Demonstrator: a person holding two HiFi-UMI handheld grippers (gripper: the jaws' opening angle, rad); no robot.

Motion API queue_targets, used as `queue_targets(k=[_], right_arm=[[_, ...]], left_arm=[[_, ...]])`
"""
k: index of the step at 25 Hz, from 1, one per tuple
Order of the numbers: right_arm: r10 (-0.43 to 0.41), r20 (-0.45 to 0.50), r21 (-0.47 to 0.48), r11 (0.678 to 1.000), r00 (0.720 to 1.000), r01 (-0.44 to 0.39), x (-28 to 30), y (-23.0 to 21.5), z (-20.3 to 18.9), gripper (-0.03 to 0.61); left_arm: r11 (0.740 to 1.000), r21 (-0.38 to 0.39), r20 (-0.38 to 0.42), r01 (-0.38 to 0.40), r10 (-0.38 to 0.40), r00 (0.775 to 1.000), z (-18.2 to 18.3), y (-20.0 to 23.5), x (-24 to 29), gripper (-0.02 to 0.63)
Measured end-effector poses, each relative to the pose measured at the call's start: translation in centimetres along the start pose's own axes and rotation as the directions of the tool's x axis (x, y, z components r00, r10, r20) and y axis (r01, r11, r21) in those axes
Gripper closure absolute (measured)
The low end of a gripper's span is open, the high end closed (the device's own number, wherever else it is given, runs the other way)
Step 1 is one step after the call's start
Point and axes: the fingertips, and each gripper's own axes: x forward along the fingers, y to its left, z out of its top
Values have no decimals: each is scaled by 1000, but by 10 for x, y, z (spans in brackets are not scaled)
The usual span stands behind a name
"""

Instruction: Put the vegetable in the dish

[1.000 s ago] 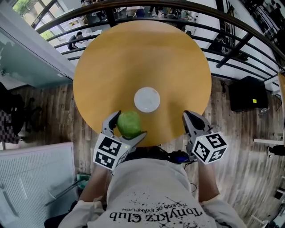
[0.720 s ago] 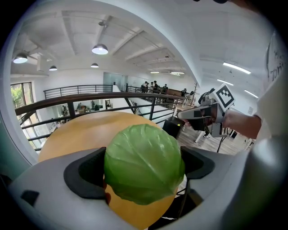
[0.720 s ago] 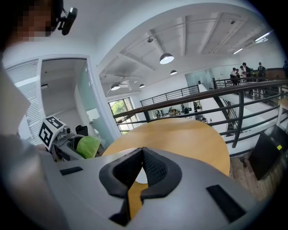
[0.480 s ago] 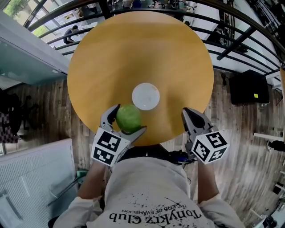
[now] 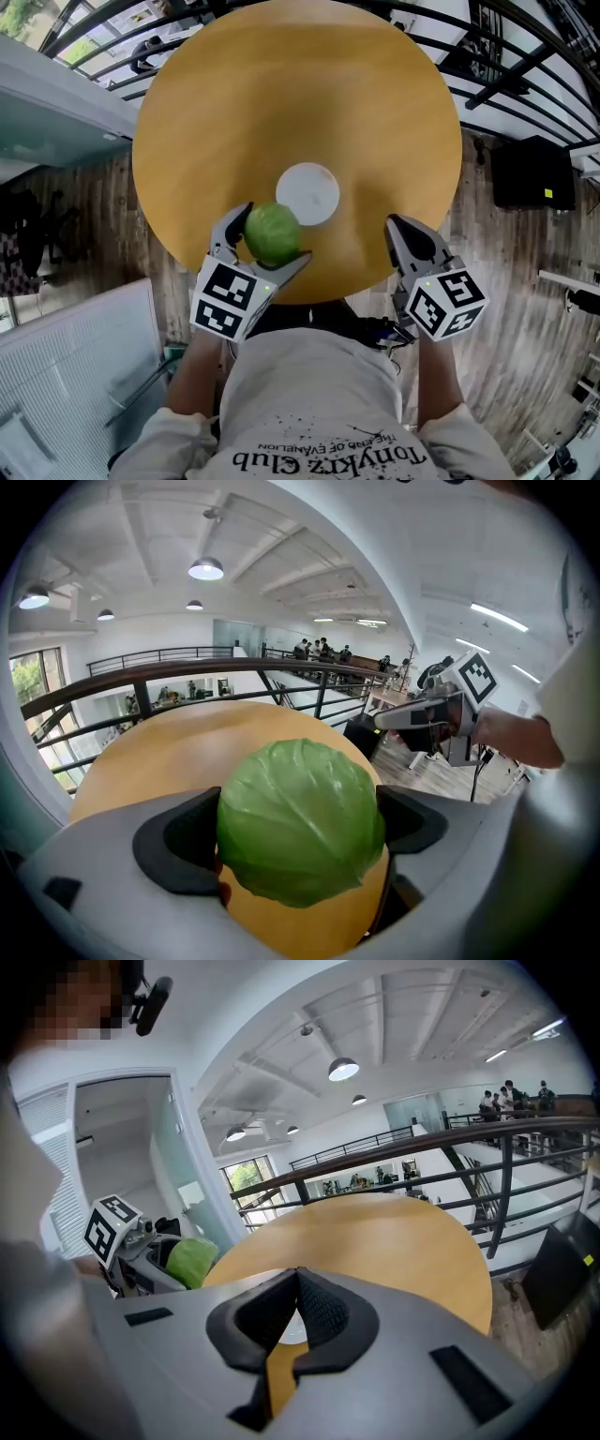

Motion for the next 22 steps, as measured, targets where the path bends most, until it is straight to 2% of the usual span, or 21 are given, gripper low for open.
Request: queue_targets(k=[8, 22], right_arm=[[13, -19, 17, 1000, 1000, -13, 23, -7, -6, 561], [24, -29, 57, 998, 999, -22, 50, -25, -12, 561]], left_arm=[[996, 86, -66, -13, 19, 998, -11, 10, 37, 107], [998, 65, -126, 2, 6, 992, -17, 28, 86, 107]])
